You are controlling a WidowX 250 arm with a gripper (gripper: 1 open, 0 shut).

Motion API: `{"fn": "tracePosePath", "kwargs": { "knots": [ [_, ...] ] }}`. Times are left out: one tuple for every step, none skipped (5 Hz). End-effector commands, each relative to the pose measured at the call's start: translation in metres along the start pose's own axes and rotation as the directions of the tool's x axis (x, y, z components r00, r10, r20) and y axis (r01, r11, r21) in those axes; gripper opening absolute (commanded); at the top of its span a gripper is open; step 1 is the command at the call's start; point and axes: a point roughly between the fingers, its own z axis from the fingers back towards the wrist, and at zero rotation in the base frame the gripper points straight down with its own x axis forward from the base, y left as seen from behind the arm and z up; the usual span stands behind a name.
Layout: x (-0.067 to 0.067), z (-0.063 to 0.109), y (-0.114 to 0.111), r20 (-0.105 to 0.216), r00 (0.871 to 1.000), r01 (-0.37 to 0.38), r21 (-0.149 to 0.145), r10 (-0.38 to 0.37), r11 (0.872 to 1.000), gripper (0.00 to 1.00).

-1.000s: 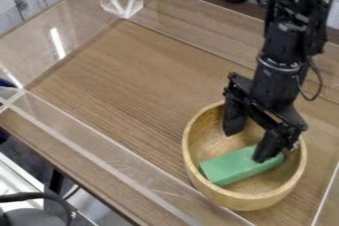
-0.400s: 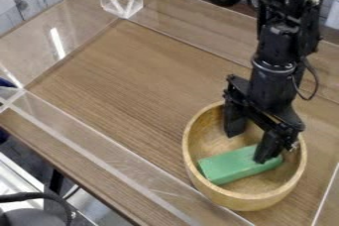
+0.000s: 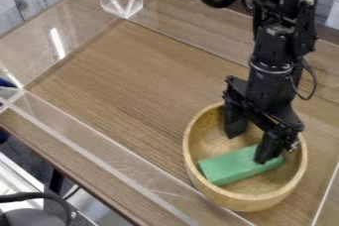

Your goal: Remove the green block from inside the brown bowl and put it on the table

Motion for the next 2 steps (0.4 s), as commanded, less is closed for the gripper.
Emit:
{"fn": "tracePosePath", "kwargs": {
  "knots": [
    [-0.0060, -0.0120, -0.0071, -0.042, 0.998, 0.039, 0.019, -0.039, 0.999, 1.00],
    [-0.0076, -0.0194, -0.0081, -0.046, 0.999, 0.023, 0.013, -0.022, 1.000, 1.00]
  ]
}}
